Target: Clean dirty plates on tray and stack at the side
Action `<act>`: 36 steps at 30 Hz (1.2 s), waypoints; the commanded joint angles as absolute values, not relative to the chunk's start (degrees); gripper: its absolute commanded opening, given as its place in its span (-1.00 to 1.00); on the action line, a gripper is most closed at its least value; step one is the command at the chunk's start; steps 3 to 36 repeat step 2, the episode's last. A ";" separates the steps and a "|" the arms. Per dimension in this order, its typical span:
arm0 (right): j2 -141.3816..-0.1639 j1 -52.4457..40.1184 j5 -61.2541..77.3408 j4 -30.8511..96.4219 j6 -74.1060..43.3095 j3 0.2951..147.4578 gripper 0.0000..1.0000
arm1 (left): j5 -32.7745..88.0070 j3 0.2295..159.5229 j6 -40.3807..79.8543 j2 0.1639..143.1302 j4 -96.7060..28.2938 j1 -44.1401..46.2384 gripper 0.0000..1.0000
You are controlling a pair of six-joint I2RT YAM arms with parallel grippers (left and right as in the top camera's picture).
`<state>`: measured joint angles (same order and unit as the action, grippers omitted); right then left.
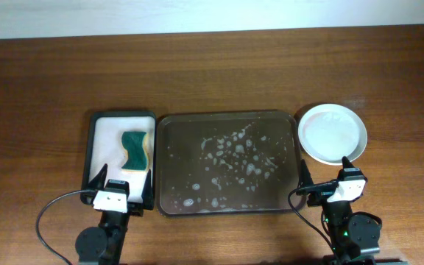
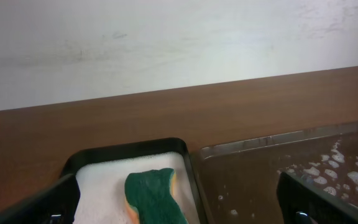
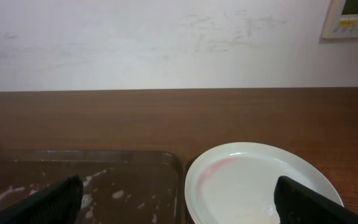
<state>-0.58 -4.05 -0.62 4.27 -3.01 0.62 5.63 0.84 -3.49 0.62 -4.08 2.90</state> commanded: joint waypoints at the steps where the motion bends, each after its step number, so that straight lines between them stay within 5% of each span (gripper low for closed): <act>1: -0.19 -3.73 -1.34 4.56 -3.22 0.32 0.97 | 6.44 0.49 -4.40 0.30 -3.99 2.94 0.98; 36: -0.19 -3.73 -1.34 4.56 -3.22 0.32 0.97 | 6.44 0.49 -4.40 0.30 -3.99 2.96 0.99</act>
